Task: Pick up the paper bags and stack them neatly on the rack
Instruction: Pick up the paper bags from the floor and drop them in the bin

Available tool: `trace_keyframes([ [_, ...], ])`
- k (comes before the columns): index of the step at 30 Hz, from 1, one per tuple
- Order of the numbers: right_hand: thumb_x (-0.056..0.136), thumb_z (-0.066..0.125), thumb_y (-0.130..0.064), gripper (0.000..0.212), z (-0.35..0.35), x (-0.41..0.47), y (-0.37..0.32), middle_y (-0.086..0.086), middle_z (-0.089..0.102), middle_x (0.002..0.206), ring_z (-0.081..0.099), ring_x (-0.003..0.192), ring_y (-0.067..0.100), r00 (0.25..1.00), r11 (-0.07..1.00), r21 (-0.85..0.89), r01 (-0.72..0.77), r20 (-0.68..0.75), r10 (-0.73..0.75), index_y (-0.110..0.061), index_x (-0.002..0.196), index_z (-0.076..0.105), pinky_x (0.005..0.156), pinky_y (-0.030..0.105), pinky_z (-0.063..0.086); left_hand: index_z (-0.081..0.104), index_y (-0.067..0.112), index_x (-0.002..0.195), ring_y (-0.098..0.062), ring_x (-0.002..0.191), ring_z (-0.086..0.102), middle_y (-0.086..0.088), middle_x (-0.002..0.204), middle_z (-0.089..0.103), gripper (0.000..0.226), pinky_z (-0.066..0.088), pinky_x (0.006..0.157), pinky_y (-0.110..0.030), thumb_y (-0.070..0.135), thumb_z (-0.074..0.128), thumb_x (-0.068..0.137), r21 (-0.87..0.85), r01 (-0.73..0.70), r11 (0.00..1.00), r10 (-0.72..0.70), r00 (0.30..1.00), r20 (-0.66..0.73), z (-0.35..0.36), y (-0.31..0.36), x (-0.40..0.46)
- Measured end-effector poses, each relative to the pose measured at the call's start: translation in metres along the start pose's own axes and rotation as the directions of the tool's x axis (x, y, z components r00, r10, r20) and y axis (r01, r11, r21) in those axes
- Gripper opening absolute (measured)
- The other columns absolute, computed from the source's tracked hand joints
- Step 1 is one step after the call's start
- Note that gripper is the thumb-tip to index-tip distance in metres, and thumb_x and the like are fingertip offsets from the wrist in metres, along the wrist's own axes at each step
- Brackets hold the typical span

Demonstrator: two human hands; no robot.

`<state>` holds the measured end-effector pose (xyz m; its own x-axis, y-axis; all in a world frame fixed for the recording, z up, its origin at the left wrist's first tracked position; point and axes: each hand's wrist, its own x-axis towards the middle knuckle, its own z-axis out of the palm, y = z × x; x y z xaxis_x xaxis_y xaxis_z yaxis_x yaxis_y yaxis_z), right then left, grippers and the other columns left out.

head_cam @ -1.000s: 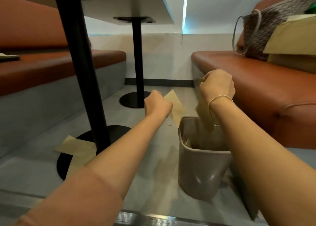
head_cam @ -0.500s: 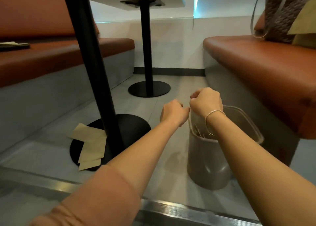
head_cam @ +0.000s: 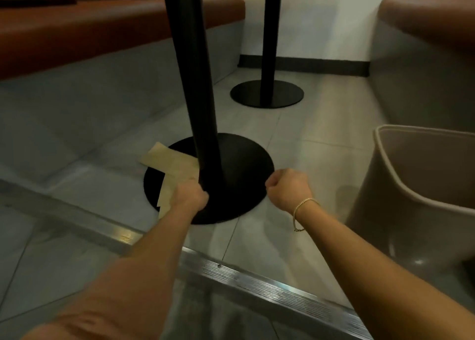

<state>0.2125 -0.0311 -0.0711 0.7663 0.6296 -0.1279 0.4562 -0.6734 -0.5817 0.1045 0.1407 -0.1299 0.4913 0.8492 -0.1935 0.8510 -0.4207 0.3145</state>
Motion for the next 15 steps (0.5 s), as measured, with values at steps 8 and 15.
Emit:
trace_keyframes([
  [8, 0.089, 0.047, -0.008, 0.022, 0.068, 0.027, 0.006, 0.011, 0.067, 0.093, 0.063, 0.086, 0.024, 0.99, 0.997, -0.077, 0.008, 0.139, 0.002, -0.006, 0.095, 0.069, 0.074, 0.03, 0.052, 0.041, 0.001, 0.128, -0.035, 0.121, 0.043, -0.021, 0.131, 0.046, 0.047, 0.041, 0.093, -0.037, 0.028, 0.053, 0.092, 0.125, 0.021, 0.992, -0.026, 0.999, 0.037, 0.032, -0.044, 0.047],
  [15, 0.09, 0.049, -0.009, 0.02, 0.102, 0.049, 0.0, 0.013, 0.067, 0.098, 0.063, 0.092, 0.026, 0.974, 0.997, -0.072, 0.035, 0.227, -0.018, -0.006, 0.097, 0.068, 0.085, 0.038, 0.054, 0.031, 0.01, 0.141, -0.035, 0.128, 0.04, -0.018, 0.14, 0.038, 0.075, 0.038, 0.102, -0.04, 0.053, 0.058, 0.086, 0.261, -0.156, 0.953, 0.135, 0.986, 0.098, 0.039, -0.05, 0.078],
])
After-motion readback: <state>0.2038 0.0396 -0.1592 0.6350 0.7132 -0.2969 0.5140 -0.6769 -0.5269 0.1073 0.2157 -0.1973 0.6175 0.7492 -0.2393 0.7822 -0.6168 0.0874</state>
